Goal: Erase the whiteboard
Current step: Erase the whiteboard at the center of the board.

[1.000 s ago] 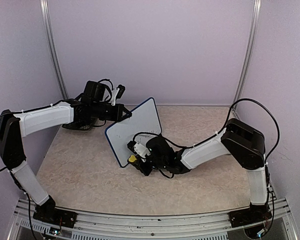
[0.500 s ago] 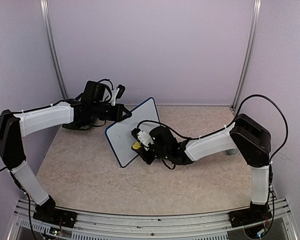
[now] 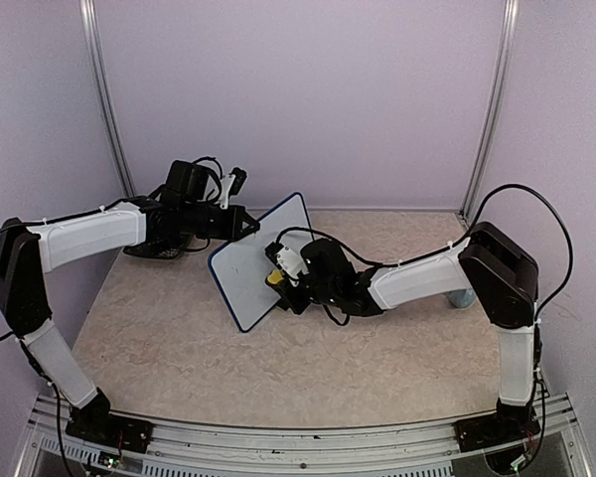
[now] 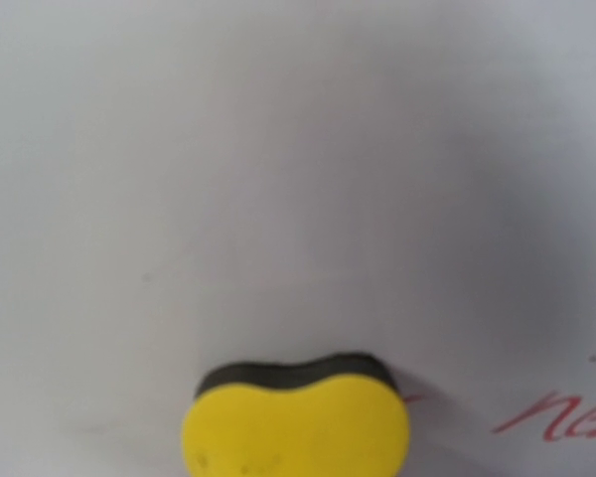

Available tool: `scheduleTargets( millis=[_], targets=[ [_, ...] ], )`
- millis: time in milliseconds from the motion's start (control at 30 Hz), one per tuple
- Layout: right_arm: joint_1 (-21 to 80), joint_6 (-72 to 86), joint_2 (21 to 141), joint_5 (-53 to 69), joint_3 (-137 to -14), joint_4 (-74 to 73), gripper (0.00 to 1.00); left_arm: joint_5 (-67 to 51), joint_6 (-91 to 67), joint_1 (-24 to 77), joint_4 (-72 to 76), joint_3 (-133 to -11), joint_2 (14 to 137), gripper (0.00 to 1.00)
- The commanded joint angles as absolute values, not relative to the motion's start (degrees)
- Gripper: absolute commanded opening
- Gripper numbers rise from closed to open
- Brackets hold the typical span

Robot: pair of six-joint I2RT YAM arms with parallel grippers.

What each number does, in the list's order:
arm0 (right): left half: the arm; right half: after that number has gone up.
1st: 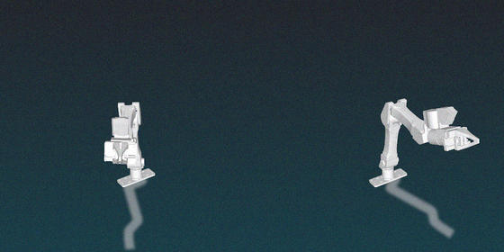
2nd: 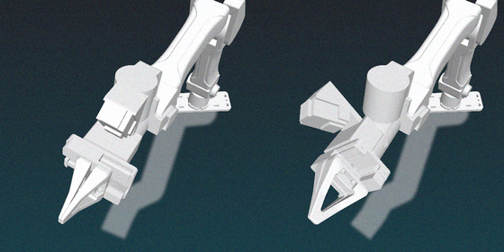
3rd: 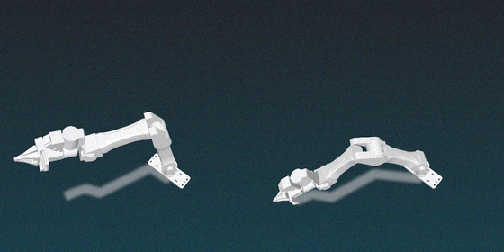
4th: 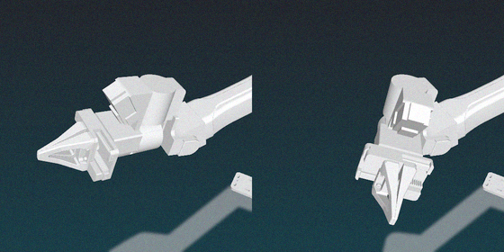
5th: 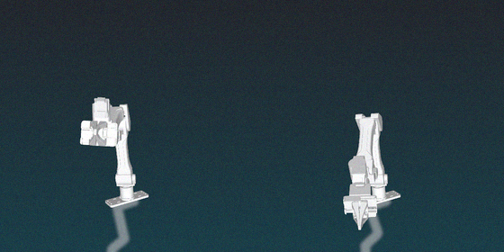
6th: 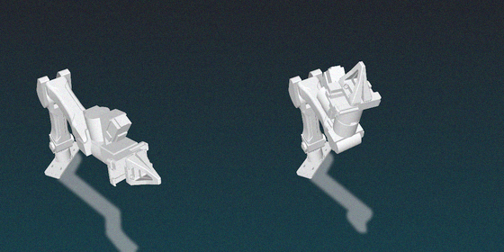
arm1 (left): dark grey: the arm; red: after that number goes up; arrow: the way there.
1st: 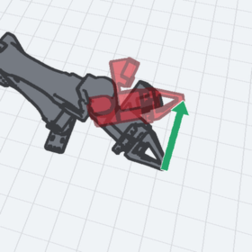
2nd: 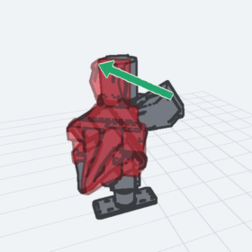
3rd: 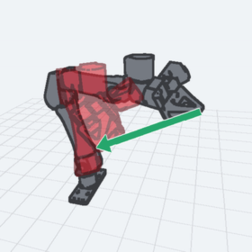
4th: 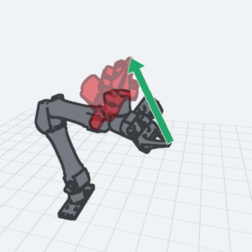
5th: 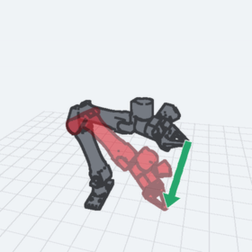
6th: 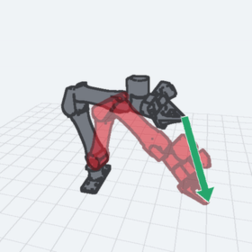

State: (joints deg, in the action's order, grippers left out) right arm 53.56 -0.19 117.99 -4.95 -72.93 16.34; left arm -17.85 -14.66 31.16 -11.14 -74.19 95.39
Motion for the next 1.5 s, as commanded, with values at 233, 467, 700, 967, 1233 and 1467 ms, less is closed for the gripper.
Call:
scheduleTargets(
  millis=[233,467,700,967,1233,1467],
  targets=[
    [50.13,1.26,123.08,-6.58,-70.93,18.20,0.00,-22.59,-15.29,32.57,-17.69,-73.56,96.77,0.00],
    [49.58,2.01,123.15,-6.45,-69.55,18.48,0.00,-22.44,-15.30,32.64,-17.72,-73.42,96.56,0.00],
    [49.58,2.72,119.01,-2.92,-68.93,19.85,0.00,-22.42,-15.31,32.67,-17.67,-73.39,96.55,0.00],
    [49.65,2.73,113.73,-2.12,-69.72,20.84,0.00,-22.43,-15.40,32.67,-17.68,-73.48,96.86,0.00],
    [49.59,2.35,117.08,-6.42,-72.97,19.04,0.00,-22.32,-15.41,32.67,-17.63,-73.36,96.86,0.00],
    [48.15,5.03,122.70,-5.19,-75.12,16.81,0.00,-22.24,-15.43,32.61,-17.58,-73.31,96.77,0.00]
  ],
)
